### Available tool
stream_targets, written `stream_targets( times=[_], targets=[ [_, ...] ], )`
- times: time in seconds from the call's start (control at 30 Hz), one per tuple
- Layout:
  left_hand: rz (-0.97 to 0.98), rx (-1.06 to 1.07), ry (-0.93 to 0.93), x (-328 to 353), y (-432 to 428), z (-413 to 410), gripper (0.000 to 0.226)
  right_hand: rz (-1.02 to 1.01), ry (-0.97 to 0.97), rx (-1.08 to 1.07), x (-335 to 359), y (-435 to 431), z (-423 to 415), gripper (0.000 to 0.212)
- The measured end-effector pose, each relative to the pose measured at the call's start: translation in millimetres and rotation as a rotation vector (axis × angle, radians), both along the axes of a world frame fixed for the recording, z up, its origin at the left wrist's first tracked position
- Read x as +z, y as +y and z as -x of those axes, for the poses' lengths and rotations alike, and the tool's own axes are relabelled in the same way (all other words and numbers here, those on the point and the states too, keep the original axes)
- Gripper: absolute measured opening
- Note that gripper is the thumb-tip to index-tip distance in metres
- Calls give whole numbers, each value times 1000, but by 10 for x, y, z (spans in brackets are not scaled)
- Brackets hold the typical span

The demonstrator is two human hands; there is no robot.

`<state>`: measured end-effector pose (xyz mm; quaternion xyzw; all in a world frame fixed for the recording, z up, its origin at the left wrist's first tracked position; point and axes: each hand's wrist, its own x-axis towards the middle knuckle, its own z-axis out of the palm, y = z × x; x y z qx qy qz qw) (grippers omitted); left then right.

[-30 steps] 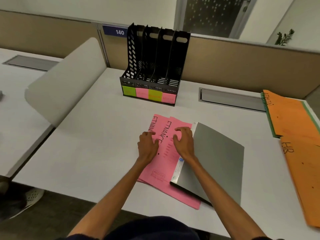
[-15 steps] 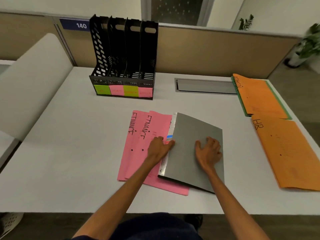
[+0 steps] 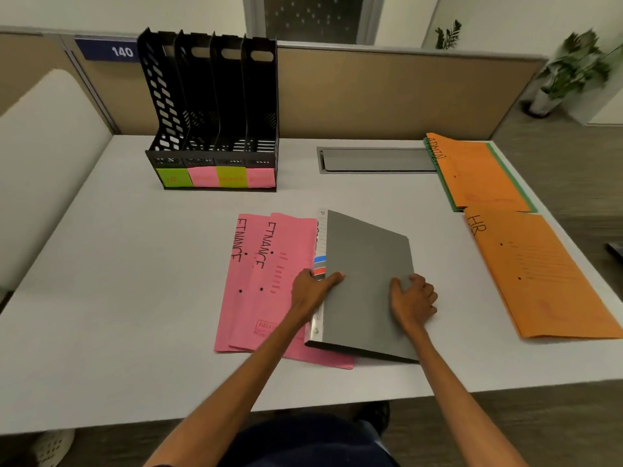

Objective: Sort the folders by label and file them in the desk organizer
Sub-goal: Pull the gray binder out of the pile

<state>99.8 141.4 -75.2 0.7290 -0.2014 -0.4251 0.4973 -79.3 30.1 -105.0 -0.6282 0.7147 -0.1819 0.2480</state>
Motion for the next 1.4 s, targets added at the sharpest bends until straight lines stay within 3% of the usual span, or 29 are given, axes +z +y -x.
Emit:
stream_targets(
  times=[0.2, 0.4, 0.63, 0.83, 1.0, 1.1, 1.23, 1.4],
  targets=[
    [84, 51, 6, 129, -144, 66, 34, -61, -121, -20, 80, -215, 161, 55],
    [163, 125, 83, 342, -418, 319, 49, -87, -183, 11, 285, -512, 372, 68],
    [205, 117, 170, 414, -831, 845, 49, 88, -173, -47, 594, -1023, 812, 60],
    [100, -25, 10, 187, -1038, 1257, 37, 65, -83, -47, 513, -1183, 1126, 60],
    [-206, -168, -253, -12, -1062, 1378, 65, 18, 24, 29, 213, -1106, 1250, 56],
    [-259, -196, -401, -22, -1081, 1438, 65, 118, 79, 135, 62, -1028, 1243, 43],
    [-375, -239, -676, -10, -1102, 1461, 68, 143, 56, 226, -17, -976, 1217, 43],
    [-324, -243, -597, -31, -1070, 1480, 72, 182, 124, 284, -63, -926, 1249, 45]
  ],
)
